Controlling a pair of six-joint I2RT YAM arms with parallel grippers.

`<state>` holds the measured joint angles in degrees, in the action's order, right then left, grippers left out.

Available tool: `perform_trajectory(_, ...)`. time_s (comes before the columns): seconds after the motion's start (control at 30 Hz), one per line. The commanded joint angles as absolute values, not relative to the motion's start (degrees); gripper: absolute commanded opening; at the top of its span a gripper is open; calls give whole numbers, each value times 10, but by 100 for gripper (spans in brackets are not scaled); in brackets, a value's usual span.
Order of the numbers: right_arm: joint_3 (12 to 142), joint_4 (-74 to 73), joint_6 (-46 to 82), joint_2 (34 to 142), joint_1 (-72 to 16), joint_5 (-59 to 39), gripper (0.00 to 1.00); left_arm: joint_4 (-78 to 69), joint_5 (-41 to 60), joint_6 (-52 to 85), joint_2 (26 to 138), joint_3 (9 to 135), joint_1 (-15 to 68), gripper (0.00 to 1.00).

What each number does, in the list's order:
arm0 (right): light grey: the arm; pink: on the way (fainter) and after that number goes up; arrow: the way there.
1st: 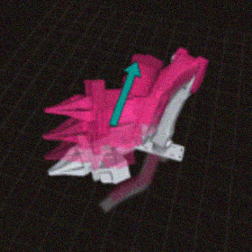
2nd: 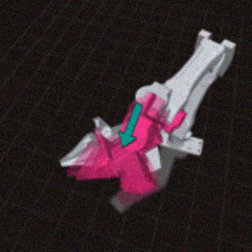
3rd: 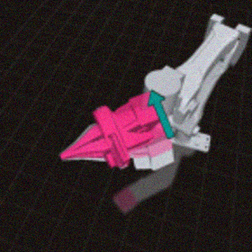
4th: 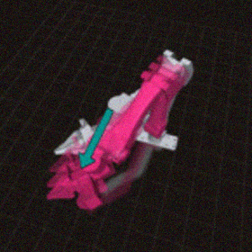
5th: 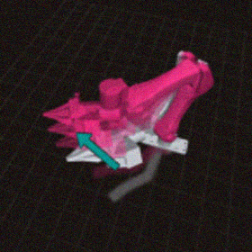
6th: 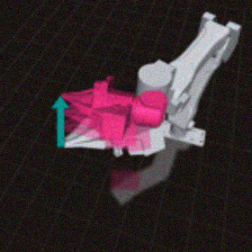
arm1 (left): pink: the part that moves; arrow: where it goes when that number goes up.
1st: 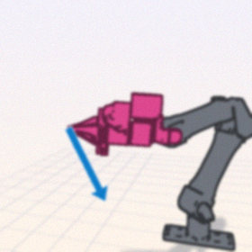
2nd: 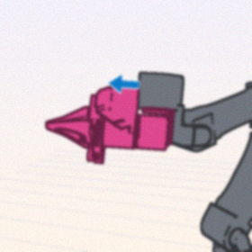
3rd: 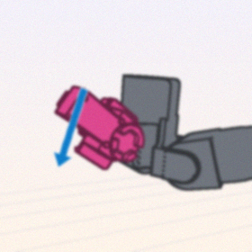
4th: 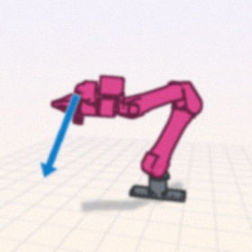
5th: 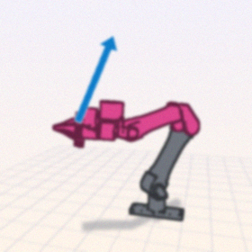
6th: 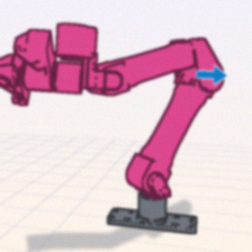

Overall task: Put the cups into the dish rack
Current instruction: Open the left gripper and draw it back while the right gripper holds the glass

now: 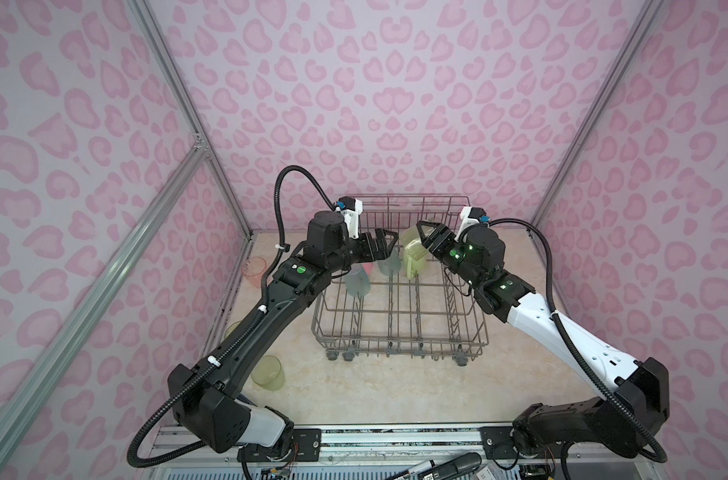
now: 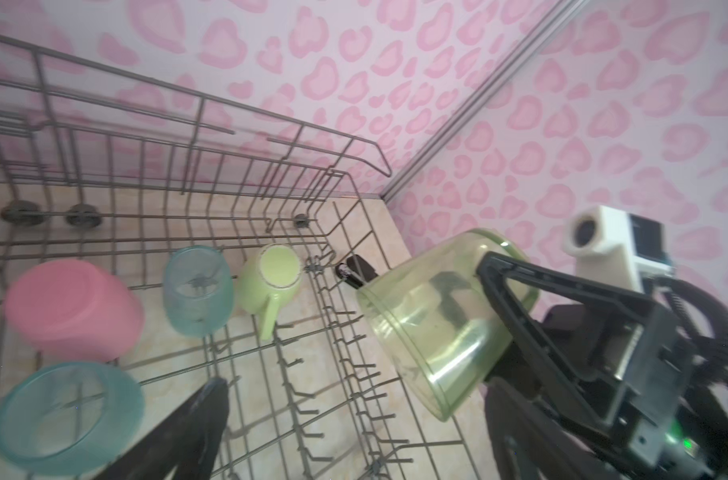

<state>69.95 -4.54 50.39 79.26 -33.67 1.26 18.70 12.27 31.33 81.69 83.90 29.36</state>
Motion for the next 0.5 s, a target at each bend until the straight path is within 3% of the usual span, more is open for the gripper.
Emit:
perform_trajectory(0.0, 704, -28, 377, 798, -370, 88, 57, 299, 59, 281, 807, 853, 281, 98)
perform_trajectory(0.23, 708, -27, 244, 831, -460, 222, 57, 409, 17, 270, 817, 876, 232, 98)
perform_trajectory(0.47, 717, -35, 218, 885, -488, 286, 56, 443, -57, 251, 828, 856, 219, 98)
